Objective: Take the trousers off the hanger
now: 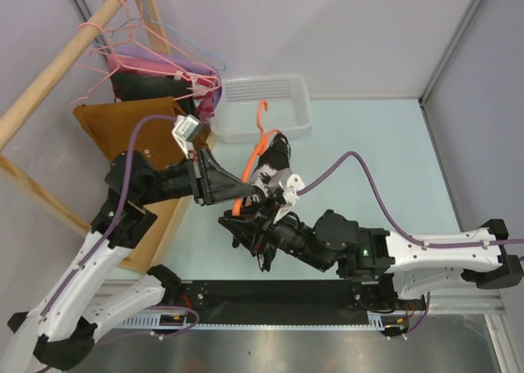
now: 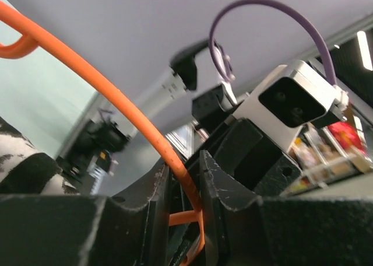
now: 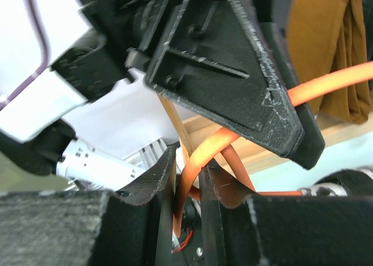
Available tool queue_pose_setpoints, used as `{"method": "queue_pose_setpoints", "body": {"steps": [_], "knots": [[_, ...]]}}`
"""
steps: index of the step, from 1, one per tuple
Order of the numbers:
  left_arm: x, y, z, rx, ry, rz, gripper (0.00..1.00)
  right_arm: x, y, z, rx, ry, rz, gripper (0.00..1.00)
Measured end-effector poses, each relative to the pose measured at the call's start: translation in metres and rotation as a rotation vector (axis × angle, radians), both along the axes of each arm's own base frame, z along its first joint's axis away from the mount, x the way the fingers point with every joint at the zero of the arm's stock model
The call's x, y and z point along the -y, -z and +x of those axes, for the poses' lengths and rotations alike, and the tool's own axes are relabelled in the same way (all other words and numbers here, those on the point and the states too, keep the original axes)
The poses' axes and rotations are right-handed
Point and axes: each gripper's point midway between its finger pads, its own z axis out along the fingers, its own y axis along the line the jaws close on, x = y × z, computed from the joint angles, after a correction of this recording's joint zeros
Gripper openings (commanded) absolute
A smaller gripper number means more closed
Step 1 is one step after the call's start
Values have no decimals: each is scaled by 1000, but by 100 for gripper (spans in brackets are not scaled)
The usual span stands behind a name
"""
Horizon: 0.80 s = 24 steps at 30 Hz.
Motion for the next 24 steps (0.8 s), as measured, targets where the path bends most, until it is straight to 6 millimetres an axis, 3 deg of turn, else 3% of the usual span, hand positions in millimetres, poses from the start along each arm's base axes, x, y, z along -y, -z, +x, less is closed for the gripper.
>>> {"method": "queue_pose_setpoints", "body": {"steps": [3, 9, 14, 17, 20, 21, 22, 24], "knots": [[10, 9, -7, -51, 105, -7, 0, 11, 12, -6, -13, -7, 3, 0], [14, 13, -20, -126, 229, -7, 28, 15, 19, -18, -3, -34, -10, 0], [19, 11, -21, -184, 310, -24, 34, 16, 27, -24, 30, -54, -44, 0], [24, 15, -16, -229, 330, -35, 33, 15, 40, -29, 51, -65, -104, 0], [27, 17, -12, -260, 341, -34, 19, 12, 55, -35, 67, -73, -165, 0], [28, 19, -11, -266, 342, -31, 8, 11, 60, -36, 72, -73, -182, 0], [29, 20, -10, -269, 340, -26, 3, 10, 64, -36, 78, -70, -198, 0], [30, 24, -9, -279, 336, -16, 0, 11, 72, -35, 89, -57, -234, 0]]}}
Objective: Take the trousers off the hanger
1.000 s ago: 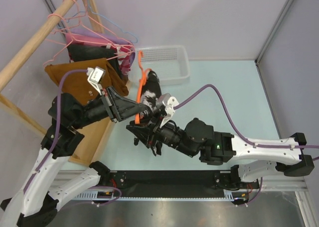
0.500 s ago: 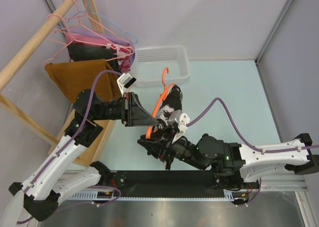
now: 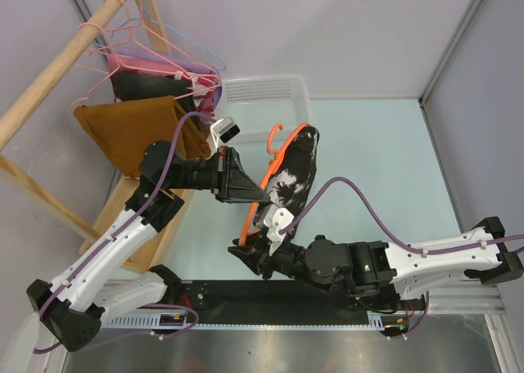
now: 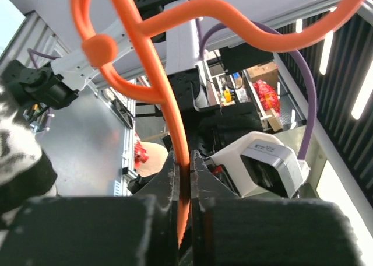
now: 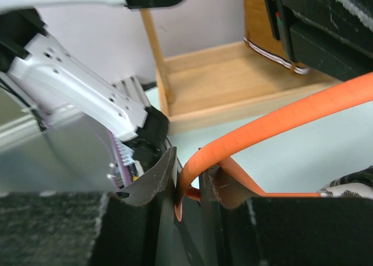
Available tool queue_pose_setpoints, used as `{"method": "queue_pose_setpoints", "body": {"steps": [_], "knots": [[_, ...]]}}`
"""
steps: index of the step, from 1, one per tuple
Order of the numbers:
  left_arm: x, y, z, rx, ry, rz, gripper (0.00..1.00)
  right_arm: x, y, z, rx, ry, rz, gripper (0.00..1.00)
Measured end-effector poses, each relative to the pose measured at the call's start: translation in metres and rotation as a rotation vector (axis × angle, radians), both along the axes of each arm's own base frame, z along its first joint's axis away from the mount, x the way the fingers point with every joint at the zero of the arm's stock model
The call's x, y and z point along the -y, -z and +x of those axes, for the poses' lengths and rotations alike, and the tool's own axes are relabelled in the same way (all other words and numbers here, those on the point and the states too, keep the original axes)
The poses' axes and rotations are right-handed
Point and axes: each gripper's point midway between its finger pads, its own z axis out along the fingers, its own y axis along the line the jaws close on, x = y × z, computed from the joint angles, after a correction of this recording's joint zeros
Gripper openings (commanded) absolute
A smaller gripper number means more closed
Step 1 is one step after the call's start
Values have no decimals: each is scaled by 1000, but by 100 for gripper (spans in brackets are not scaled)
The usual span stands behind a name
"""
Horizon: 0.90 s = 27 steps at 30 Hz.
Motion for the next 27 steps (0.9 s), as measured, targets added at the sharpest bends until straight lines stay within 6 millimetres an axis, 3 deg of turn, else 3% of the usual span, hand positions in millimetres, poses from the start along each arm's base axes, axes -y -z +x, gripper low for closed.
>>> {"method": "queue_pose_setpoints", "body": {"steps": [6, 7, 8, 11, 14, 17, 22, 27], "knots": [[2, 13, 5, 12, -31, 41, 0, 3, 13, 6, -9, 45, -60, 1], [2, 16, 7, 18, -43, 53, 0, 3, 15, 7, -21, 53, -64, 6], [2, 18, 8, 22, -56, 67, 0, 3, 16, 7, -36, 59, -66, 20], [1, 28, 12, 53, -104, 114, 0, 7, 20, 8, -92, 86, -61, 42], [-1, 37, 20, 89, -167, 158, 0, 11, 22, 6, -161, 96, -45, 59], [-3, 39, 25, 120, -204, 187, 0, 19, 20, 5, -229, 102, -16, 61], [-6, 26, 30, 192, -259, 179, 0, 46, 9, 13, -333, 140, 19, 65], [-18, -5, 33, 292, -355, 133, 0, 85, 5, 17, -378, 175, 0, 73]]}}
